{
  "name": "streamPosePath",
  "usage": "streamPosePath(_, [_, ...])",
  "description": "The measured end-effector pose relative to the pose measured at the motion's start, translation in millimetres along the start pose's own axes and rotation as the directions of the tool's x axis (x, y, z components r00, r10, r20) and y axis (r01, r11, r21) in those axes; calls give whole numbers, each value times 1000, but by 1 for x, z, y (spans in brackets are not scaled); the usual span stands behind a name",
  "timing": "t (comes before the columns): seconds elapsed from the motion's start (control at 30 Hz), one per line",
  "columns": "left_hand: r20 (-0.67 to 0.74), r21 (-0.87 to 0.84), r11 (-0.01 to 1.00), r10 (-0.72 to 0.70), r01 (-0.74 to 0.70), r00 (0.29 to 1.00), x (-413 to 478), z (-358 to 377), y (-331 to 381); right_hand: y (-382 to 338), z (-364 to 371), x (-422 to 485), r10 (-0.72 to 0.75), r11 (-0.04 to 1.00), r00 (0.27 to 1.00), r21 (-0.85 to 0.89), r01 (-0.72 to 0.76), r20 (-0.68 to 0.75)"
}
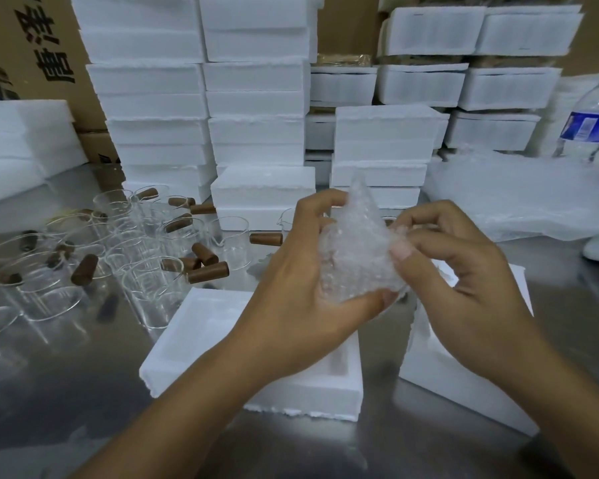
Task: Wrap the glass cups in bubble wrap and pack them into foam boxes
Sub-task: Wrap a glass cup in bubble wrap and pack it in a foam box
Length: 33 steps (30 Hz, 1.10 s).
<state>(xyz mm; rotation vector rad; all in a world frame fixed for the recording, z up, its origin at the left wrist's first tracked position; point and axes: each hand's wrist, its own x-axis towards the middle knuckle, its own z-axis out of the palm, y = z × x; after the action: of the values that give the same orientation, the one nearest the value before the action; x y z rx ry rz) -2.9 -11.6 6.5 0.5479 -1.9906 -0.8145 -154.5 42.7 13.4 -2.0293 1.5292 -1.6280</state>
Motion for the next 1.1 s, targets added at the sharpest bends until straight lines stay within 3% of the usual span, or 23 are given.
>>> streamPosePath(0.1, [23, 120, 984, 129, -131, 991, -3, 1, 1, 0, -2, 3, 177, 974, 983, 137, -181, 40])
streamPosePath(0.27, [44, 309, 927, 210, -214, 977, -3, 3, -1, 0, -7, 3, 236, 941, 972, 252, -225, -13])
streamPosePath(0.33, [19, 355, 906, 238, -230, 971, -2, 3, -2, -2, -6, 2, 121, 990, 989, 89, -114, -82])
streamPosePath(0.43, [-76, 383, 900, 254, -207, 964, 0, 1, -4, -4, -2, -2, -150, 981, 987, -133, 141, -57])
streamPosePath(0.57, [-143, 352, 919, 241, -178, 960, 1, -3, -7, -4, 1, -6, -112, 992, 992, -57, 116, 64])
streamPosePath(0.67, [-96, 338, 928, 200, -157, 975, 0, -2, -6, -1, 0, -6, -132, 976, 983, -156, 152, 129])
streamPosePath(0.8, [-120, 280, 953, 154, -115, 981, 0, -2, -5, 0, -1, -2, -205, 964, 979, -174, 201, -9])
streamPosePath(0.93, [-221, 168, 979, 154, -118, 963, 1, -5, -1, 3, -6, 2, 11, 999, 992, -32, -15, -124])
streamPosePath(1.1, [-285, 175, 961, 258, -215, 923, 0, -4, 2, 0, -13, 10, 282, 914, 959, 305, -269, 2])
